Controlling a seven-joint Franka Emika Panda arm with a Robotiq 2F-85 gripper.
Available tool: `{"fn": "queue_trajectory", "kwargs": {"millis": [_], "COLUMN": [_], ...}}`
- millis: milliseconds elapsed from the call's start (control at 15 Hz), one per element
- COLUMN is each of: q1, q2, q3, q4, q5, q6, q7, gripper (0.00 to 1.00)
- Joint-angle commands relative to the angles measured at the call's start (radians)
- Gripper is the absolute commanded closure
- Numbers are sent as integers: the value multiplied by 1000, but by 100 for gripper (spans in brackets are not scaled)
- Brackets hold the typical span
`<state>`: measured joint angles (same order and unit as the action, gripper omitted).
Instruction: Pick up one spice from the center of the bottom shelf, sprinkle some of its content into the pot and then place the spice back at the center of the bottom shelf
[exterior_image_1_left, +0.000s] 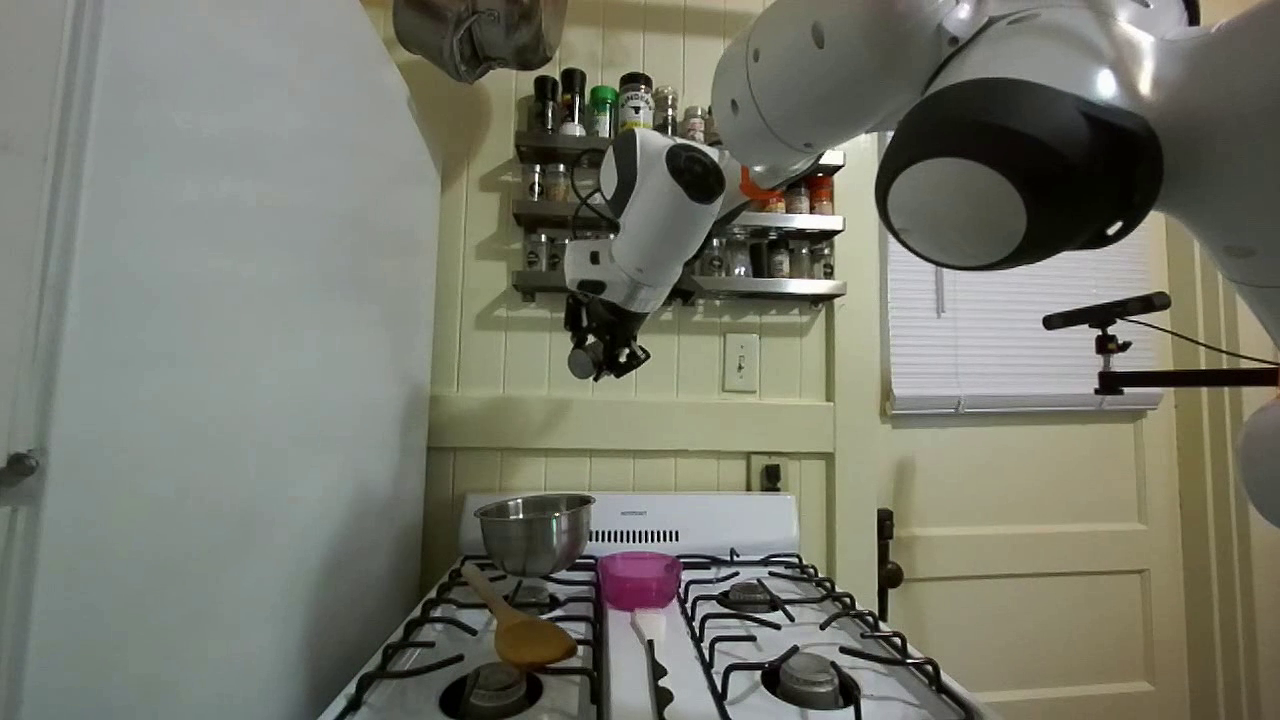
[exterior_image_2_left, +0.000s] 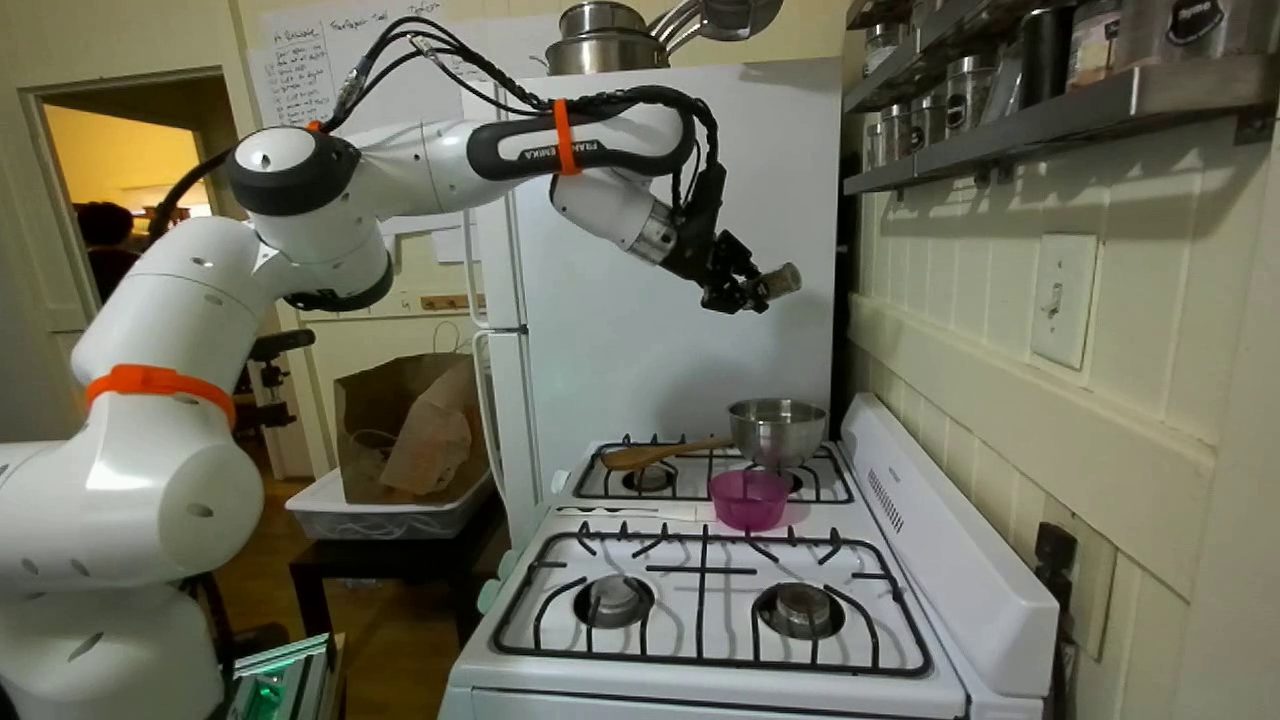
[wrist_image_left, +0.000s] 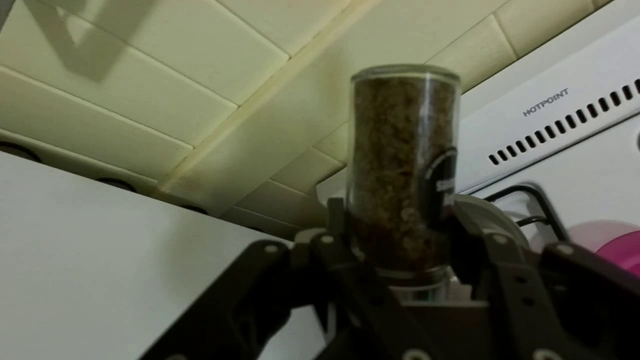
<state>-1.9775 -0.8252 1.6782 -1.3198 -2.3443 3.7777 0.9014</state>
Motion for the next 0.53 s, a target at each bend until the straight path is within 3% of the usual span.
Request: {"fn": "queue_trajectory", "kwargs": {"millis": [0,467], "q1": [-6,8], "q2": [-84,-132], "q3": [-25,-34], "q4": [43,36], "q5": [-53,-95], "q6": [5,-25], "q7": [-24,-77], "gripper": [76,76]}}
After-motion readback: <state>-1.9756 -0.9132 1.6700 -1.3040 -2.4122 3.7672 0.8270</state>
